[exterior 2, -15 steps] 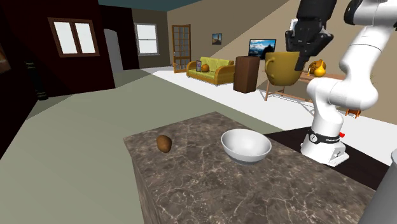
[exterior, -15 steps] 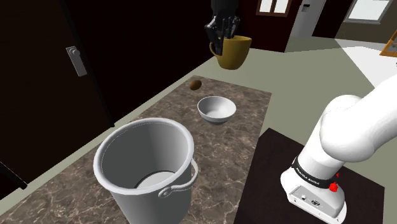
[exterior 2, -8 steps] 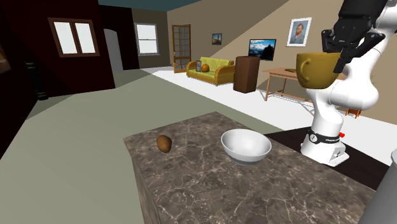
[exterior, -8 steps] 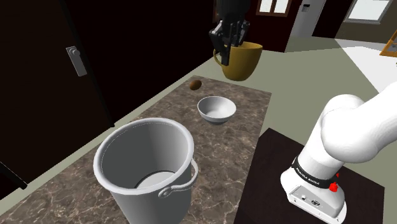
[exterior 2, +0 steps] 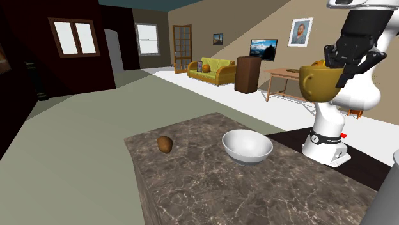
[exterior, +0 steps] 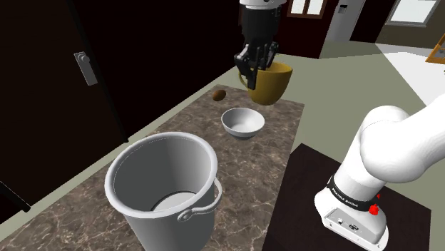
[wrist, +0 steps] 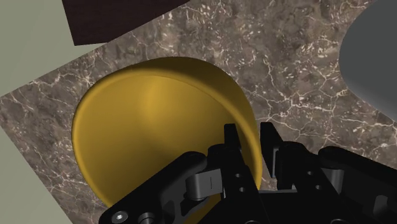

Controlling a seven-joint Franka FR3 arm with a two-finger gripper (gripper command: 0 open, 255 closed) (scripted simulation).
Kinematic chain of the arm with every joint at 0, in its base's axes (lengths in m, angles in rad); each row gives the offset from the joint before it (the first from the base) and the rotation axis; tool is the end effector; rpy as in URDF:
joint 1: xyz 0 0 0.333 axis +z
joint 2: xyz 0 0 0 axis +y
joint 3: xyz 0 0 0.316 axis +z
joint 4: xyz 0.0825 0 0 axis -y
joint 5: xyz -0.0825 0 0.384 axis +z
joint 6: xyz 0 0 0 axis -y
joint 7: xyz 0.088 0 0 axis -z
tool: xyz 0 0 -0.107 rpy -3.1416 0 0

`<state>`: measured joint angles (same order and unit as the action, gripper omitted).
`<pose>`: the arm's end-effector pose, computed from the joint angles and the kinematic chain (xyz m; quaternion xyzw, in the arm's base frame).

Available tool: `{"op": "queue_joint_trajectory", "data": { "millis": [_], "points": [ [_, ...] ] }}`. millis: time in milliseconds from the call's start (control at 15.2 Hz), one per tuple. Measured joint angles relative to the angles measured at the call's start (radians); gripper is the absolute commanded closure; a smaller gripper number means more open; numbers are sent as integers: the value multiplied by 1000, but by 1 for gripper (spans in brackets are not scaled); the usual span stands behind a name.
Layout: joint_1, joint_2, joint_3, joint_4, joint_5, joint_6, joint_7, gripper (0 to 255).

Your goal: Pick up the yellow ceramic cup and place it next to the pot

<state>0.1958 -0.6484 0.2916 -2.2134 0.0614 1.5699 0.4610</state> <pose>0.2980 0.1961 0.6005 0.9982 -0.0161 0.0173 0.0544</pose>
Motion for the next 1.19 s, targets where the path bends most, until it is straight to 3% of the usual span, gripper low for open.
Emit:
{"op": "queue_joint_trajectory", "data": {
  "millis": [1188],
  "points": [
    [16,-20,28,-255,25,235,15,255]
  ]
}}
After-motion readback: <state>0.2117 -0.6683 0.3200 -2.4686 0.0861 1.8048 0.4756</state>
